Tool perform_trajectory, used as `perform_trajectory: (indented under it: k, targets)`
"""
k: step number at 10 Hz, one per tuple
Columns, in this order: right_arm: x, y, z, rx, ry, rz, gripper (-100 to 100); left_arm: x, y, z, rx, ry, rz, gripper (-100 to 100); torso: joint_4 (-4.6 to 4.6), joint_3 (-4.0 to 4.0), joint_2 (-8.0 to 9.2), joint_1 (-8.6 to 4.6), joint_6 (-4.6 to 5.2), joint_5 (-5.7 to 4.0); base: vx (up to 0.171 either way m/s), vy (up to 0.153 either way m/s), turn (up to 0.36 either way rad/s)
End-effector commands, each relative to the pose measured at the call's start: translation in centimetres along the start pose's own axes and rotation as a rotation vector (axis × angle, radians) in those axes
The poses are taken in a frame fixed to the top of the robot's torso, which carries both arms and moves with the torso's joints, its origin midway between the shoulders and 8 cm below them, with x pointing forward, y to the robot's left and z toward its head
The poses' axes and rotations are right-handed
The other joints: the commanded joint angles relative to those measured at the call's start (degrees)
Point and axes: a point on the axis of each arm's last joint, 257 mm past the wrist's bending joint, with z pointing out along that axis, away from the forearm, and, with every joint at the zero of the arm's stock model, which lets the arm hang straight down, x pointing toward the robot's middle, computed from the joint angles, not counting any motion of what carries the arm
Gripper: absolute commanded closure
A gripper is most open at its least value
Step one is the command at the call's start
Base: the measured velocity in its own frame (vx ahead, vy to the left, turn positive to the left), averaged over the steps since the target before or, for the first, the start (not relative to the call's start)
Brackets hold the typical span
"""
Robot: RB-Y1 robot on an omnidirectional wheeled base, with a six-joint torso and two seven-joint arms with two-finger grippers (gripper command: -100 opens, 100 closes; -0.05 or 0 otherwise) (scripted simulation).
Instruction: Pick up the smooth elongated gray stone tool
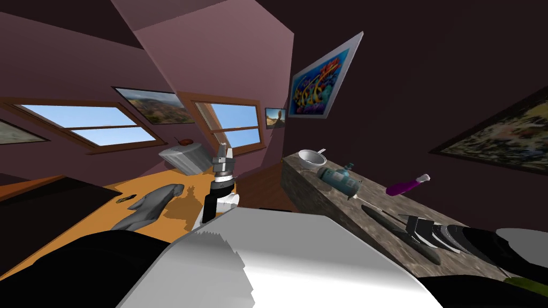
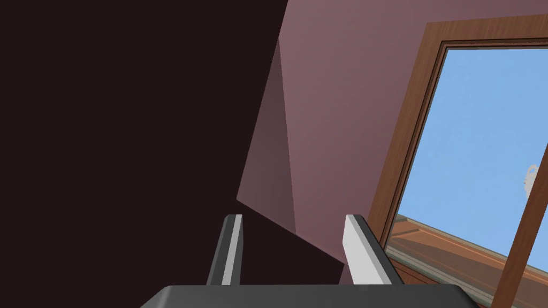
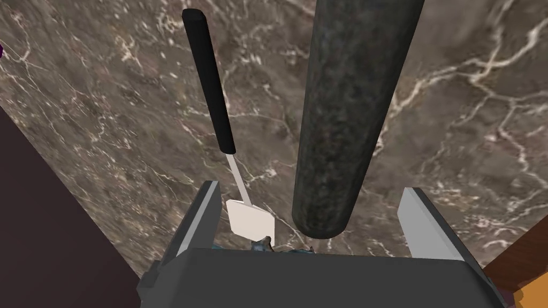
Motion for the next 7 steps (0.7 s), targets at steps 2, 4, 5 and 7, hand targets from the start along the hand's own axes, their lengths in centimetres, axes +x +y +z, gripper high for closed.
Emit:
perform_trajectory:
  k: [2, 4, 5, 7]
  targets:
    - [0.7, 0.5, -0.2, -0.005, 0.015, -0.002, -100, 0.0, 0.0, 0.0, 0.0, 0.0, 0.0, 0, 0.05, 0.14, 0.24, -0.04, 0.02, -0.01, 0.015, 0.016, -0.013]
    - [2.9, 1.3, -0.6, -0.028, 0.067, -0.009, -100, 0.0, 0.0, 0.0, 0.0, 0.0, 0.0, 0, 0.11, 0.25, 0.41, -0.14, 0.01, -0.04, 0.043, 0.007, 0.06]
    - [2.9, 1.3, -0.6, -0.028, 0.067, -0.009, -100, 0.0, 0.0, 0.0, 0.0, 0.0, 0.0, 0, 0.09, 0.21, 0.34, -0.15, 0.02, -0.04, 0.033, 0.003, -0.004]
    - [6.5, 3.1, -1.2, -0.072, 0.145, -0.013, -100, 0.0, 0.0, 0.0, 0.0, 0.0, 0.0, 0, 0.05, 0.11, 0.16, -0.15, -0.01, -0.04, 0.116, 0.008, 0.092]
